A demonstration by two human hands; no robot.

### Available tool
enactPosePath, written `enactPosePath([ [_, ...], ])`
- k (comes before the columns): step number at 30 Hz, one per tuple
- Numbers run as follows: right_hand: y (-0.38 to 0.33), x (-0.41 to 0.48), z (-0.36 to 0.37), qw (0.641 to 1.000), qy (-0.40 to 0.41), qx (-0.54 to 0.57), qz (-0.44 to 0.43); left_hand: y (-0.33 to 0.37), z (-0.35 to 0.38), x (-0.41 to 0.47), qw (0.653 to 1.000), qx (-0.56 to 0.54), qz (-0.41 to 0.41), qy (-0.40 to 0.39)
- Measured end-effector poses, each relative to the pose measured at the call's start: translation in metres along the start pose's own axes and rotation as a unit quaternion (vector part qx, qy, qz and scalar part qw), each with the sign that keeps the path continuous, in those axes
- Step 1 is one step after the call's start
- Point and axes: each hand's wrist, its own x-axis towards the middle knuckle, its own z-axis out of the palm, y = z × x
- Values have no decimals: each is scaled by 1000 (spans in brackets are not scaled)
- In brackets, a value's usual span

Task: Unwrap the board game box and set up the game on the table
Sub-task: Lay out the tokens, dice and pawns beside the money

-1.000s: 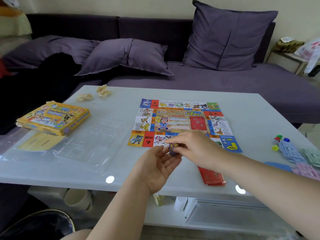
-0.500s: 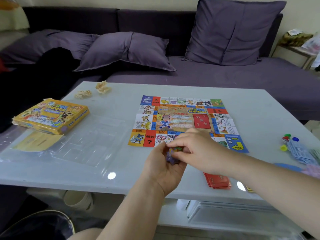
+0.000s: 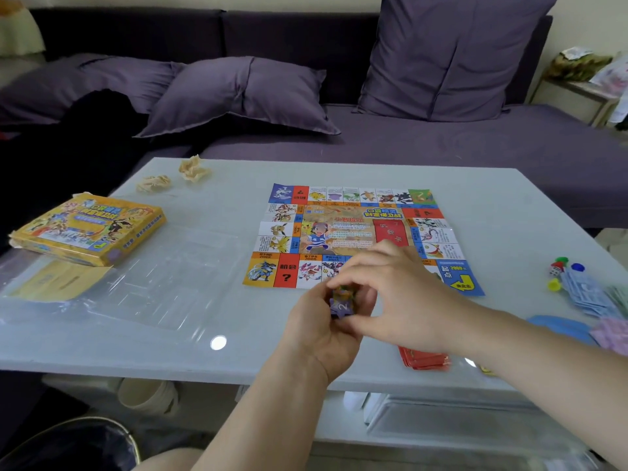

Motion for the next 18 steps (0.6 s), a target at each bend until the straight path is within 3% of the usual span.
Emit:
enactPosePath([
  [7,10,0,0,1000,18,-8,13,-7,5,1,1000,-4,1,-18],
  [18,22,-2,7,998,57,19,32,-17,12,10,999,-1,46,25],
])
